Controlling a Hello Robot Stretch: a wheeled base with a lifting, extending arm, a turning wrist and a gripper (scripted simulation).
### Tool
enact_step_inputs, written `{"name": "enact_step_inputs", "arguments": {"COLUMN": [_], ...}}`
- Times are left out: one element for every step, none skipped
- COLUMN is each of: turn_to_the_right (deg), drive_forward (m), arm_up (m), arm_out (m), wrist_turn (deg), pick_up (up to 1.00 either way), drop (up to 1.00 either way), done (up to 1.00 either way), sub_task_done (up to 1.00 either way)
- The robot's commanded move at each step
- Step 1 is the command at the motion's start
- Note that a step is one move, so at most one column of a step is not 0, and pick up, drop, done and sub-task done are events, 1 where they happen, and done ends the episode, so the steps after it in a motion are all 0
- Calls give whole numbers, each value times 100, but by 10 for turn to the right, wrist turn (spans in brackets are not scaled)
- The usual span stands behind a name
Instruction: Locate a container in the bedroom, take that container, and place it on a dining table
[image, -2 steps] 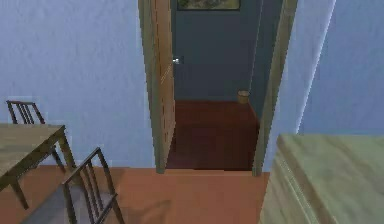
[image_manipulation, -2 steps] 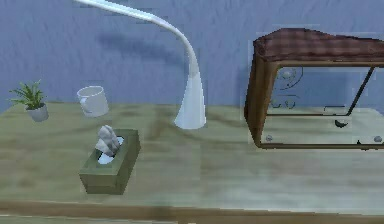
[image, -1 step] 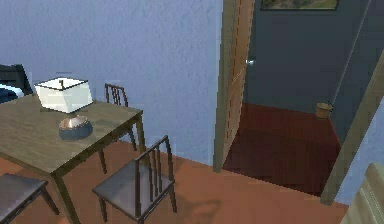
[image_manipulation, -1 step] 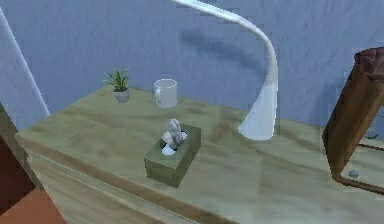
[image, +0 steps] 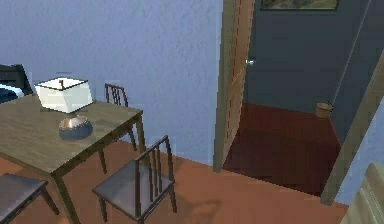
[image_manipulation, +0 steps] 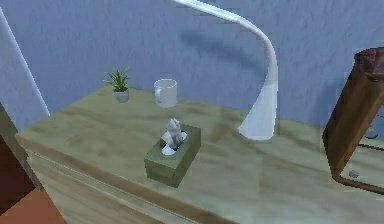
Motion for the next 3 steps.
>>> {"name": "enact_step_inputs", "arguments": {"turn_to_the_right": [0,0,0], "drive_forward": [0,0,0], "arm_up": [38,0,0], "arm_out": [0,50,0], "wrist_turn": [0,0,450], "pick_up": [0,0,0], "drop": [0,0,0], "done": [0,0,0], "sub_task_done": [0,0,0]}}
